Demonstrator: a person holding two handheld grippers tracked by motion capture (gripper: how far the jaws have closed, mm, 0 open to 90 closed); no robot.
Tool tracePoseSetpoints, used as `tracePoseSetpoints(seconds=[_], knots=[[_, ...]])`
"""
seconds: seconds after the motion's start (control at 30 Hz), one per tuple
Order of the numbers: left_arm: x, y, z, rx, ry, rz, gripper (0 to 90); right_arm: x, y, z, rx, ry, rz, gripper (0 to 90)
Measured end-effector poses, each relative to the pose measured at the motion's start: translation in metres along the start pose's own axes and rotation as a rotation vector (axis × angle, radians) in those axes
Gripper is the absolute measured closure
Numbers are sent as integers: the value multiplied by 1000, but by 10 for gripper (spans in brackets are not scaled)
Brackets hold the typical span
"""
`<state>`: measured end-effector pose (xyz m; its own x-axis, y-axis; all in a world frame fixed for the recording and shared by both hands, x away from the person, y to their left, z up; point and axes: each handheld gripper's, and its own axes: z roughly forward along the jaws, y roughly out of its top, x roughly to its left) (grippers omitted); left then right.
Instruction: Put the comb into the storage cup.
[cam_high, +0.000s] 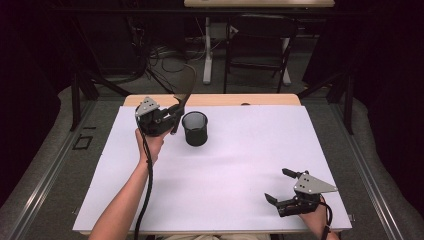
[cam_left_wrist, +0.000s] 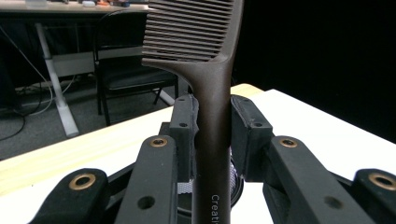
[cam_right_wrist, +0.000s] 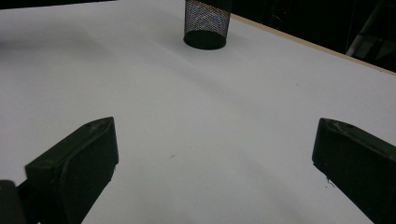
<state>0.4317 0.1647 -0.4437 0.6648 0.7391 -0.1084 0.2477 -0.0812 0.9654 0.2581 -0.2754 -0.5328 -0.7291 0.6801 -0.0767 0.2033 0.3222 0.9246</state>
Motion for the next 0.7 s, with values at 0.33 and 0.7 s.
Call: tracePoseSetpoints(seconds=[0.33,0.7], knots=[[-1,8,6,-17,2,5,723,0,0,0,2,1,1,0],[-3,11,17,-23,-7,13,723,0,0,0,1,1,0,0]])
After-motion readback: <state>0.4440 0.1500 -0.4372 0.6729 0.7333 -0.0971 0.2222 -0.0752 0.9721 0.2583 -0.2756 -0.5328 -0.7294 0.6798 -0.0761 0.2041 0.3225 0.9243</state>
